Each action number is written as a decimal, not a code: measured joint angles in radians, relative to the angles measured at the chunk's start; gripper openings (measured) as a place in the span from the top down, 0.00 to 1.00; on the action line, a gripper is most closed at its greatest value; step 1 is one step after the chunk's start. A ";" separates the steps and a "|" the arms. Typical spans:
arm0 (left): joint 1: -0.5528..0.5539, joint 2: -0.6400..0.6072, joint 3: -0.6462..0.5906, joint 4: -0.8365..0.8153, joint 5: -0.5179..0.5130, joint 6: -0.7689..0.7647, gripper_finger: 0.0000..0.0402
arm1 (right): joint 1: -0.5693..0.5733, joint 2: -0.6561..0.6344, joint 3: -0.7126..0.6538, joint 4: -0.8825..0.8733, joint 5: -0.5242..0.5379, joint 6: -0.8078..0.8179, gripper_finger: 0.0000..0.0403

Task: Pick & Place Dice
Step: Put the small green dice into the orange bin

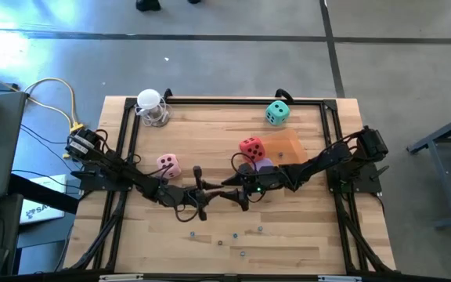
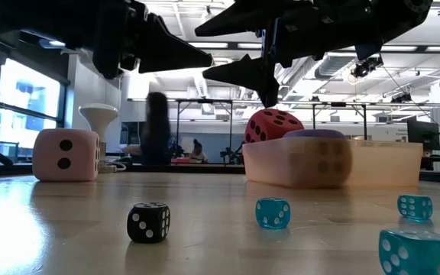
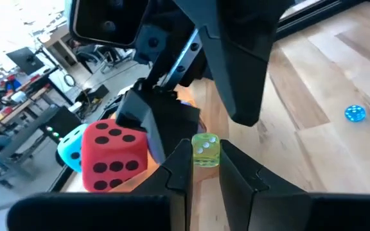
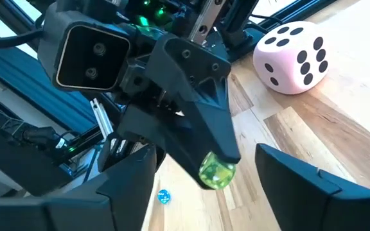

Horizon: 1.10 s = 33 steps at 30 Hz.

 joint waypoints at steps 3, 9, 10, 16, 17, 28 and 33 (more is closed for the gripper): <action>0.000 0.000 0.000 0.001 -0.011 0.015 0.89 | 0.000 0.000 0.000 0.000 0.000 0.000 0.42; 0.008 0.000 0.000 0.001 -0.012 0.033 0.89 | 0.000 0.000 0.000 -0.001 0.004 -0.001 0.50; 0.008 0.000 0.000 0.001 -0.013 0.033 0.89 | 0.000 0.000 0.000 -0.001 0.004 -0.001 0.52; 0.007 0.000 0.000 0.001 -0.013 0.034 0.89 | -0.001 0.000 0.000 -0.002 0.004 -0.004 0.61; 0.007 0.000 0.000 0.001 -0.013 0.034 0.89 | -0.002 0.000 0.000 -0.003 0.005 -0.004 0.63; 0.007 0.001 0.000 -0.003 -0.016 0.041 0.86 | -0.014 0.000 0.000 -0.017 0.008 -0.005 0.80; 0.007 0.001 0.000 -0.007 -0.019 0.042 0.86 | -0.013 0.000 0.000 -0.024 0.027 -0.019 0.84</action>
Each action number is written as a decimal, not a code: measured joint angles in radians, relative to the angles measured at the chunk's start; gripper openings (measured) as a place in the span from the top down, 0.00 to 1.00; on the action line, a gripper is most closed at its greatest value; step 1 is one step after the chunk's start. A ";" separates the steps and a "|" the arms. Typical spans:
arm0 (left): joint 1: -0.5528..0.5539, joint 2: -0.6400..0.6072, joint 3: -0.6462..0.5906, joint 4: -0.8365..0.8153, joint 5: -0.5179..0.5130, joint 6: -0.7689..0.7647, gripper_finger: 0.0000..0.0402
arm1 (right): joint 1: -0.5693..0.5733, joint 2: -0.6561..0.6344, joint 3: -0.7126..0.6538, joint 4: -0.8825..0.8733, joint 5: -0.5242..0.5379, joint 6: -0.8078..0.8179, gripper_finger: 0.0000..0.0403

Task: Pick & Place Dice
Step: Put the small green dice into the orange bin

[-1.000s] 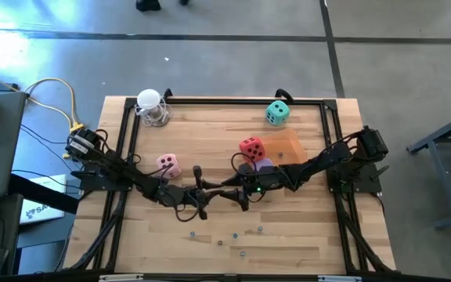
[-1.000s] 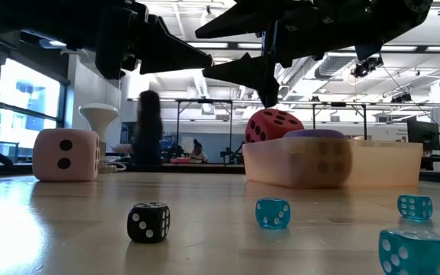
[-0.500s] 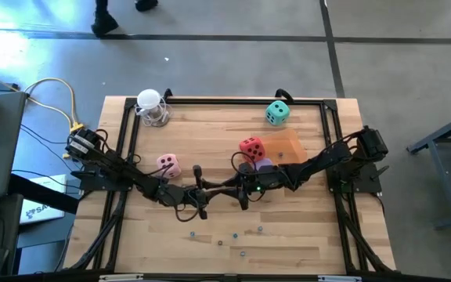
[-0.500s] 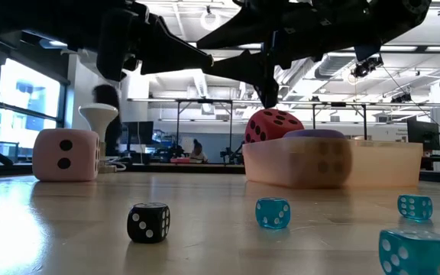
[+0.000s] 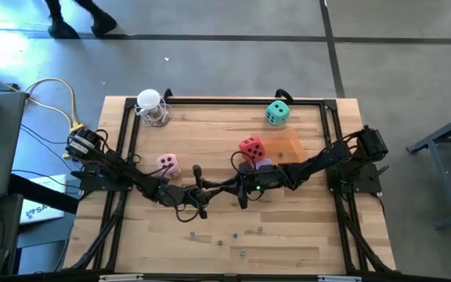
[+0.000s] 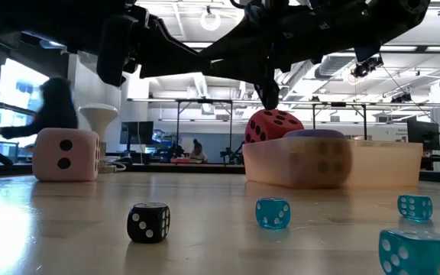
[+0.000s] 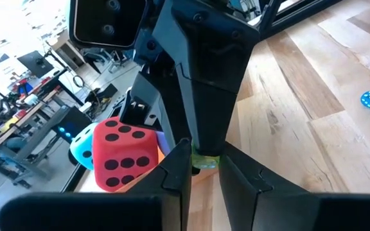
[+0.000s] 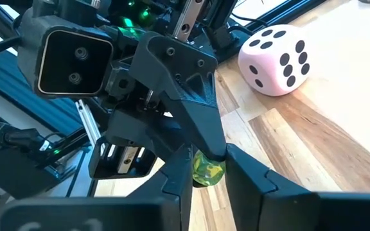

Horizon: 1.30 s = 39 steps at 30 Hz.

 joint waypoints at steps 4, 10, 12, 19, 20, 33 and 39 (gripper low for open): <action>0.000 0.001 0.000 0.000 0.002 -0.002 0.85 | -0.001 0.000 0.000 -0.011 0.001 -0.004 0.85; 0.000 0.001 0.000 0.000 0.004 -0.005 0.85 | -0.001 0.000 0.001 -0.018 0.002 -0.010 0.85; 0.000 0.001 0.000 0.000 0.005 -0.005 0.85 | -0.001 0.000 0.001 -0.019 0.003 -0.012 0.85; 0.001 0.001 0.000 -0.004 0.006 0.019 0.84 | -0.001 0.000 0.001 -0.022 0.003 -0.051 0.86; 0.001 0.001 0.000 -0.007 0.007 0.017 0.84 | 0.000 0.000 0.001 -0.023 0.003 -0.064 0.86; 0.000 0.000 0.000 -0.010 0.059 -0.115 0.58 | 0.018 0.000 0.000 -0.058 0.084 -0.197 0.90; 0.000 0.000 0.000 -0.037 0.052 -0.135 0.55 | 0.035 -0.079 0.000 -0.249 0.228 -0.200 0.90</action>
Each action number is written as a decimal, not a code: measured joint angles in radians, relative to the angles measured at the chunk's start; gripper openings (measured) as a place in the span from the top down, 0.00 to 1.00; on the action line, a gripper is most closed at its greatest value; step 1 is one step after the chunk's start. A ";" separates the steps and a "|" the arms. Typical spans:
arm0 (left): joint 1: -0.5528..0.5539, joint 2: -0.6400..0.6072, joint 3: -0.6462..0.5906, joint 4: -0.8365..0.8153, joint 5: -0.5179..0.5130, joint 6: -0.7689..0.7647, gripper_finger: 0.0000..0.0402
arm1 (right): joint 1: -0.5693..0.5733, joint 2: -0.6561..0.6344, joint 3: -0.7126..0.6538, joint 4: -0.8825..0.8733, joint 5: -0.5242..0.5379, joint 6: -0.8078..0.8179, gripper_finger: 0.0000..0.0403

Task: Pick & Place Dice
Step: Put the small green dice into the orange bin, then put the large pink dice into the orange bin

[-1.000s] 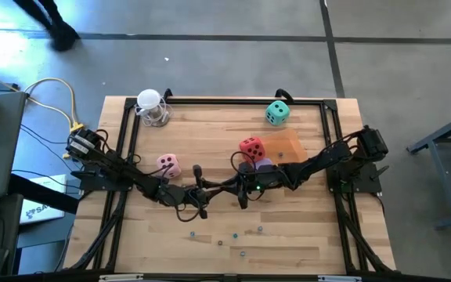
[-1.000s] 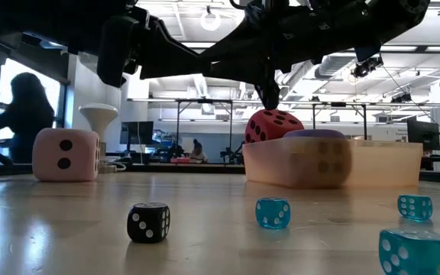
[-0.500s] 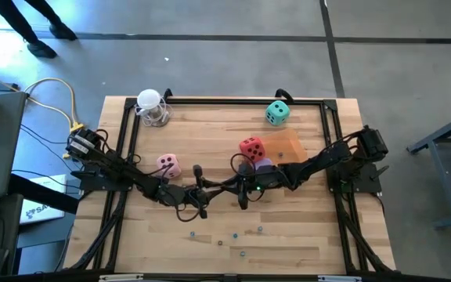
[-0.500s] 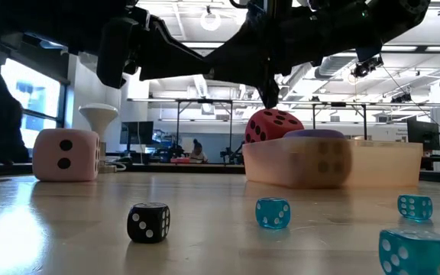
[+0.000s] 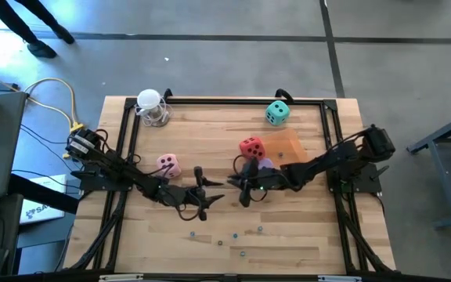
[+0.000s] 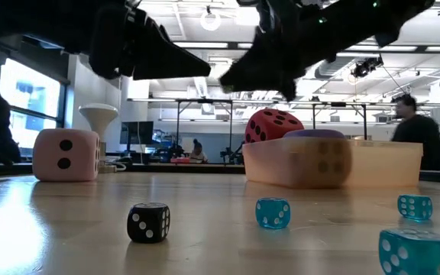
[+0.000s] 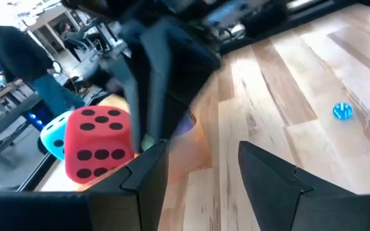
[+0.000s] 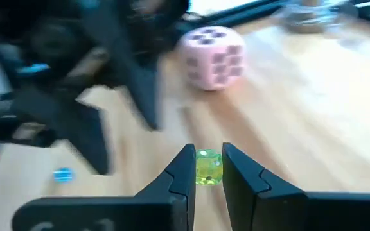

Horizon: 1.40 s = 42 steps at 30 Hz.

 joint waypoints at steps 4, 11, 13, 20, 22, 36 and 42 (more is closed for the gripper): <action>0.000 0.000 0.000 -0.023 0.000 -0.018 0.55 | 0.038 -0.089 0.000 -0.188 0.172 0.012 0.90; 0.000 0.000 0.000 -0.044 -0.001 -0.065 0.55 | 0.055 -0.180 0.000 -0.477 0.272 0.221 0.90; 0.000 0.000 0.000 -0.050 -0.001 -0.071 0.55 | 0.043 -0.179 0.000 -0.514 0.262 0.261 0.90; 0.000 0.000 0.000 -0.073 -0.001 -0.118 0.55 | 0.002 -0.150 0.000 -0.556 0.208 0.323 0.89; 0.000 0.000 0.000 -0.075 -0.001 -0.127 0.55 | -0.003 -0.151 0.000 -0.553 0.192 0.323 0.87; 0.000 0.000 0.000 -0.079 -0.001 -0.140 0.55 | -0.003 -0.151 0.000 -0.606 0.192 0.323 0.79; 0.000 0.000 0.000 -0.080 -0.001 -0.161 0.55 | -0.003 -0.151 0.000 -0.606 0.205 0.321 0.72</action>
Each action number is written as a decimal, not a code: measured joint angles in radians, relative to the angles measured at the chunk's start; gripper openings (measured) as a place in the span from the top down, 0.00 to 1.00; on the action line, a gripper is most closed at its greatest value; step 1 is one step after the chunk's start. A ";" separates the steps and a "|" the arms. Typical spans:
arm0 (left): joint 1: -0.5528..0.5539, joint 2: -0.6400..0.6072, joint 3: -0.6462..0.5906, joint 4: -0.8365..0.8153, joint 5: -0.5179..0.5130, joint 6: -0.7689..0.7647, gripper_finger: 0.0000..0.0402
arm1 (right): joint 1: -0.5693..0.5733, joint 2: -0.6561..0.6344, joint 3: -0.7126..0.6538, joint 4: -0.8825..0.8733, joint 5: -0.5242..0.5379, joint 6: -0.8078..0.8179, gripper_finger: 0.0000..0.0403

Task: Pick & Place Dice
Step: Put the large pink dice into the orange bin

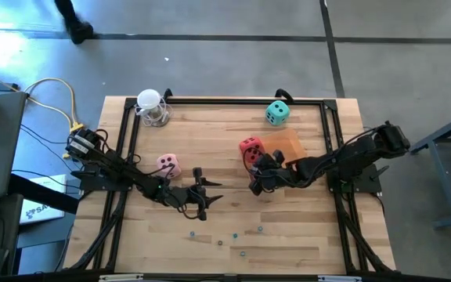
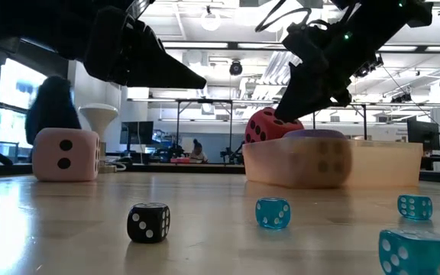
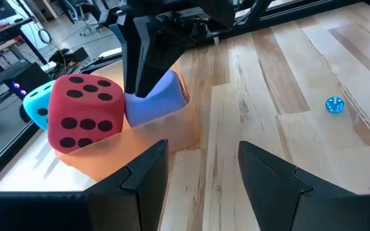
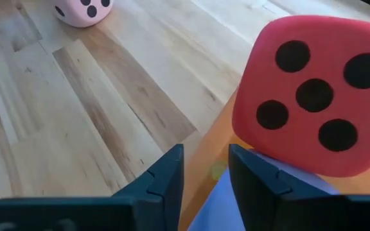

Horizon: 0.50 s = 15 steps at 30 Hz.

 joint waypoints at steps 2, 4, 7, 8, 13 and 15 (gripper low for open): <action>0.000 0.000 0.000 -0.003 0.000 -0.002 0.55 | 0.000 0.000 0.000 0.000 0.019 -0.002 0.69; 0.000 0.000 0.000 -0.009 0.000 -0.002 0.55 | 0.004 0.000 0.000 0.004 0.034 -0.022 0.66; 0.000 0.000 0.000 -0.017 0.000 -0.003 0.55 | 0.022 0.000 0.000 0.037 0.055 -0.072 0.62; 0.000 0.000 0.000 -0.020 0.000 -0.007 0.55 | 0.032 0.000 0.000 0.057 0.056 -0.096 0.61; 0.000 0.000 0.000 -0.049 0.022 -0.068 0.55 | 0.093 0.000 0.000 0.165 0.081 -0.272 0.54; 0.000 0.000 0.000 -0.056 0.037 -0.082 0.55 | 0.122 0.000 0.000 0.210 0.108 -0.347 0.51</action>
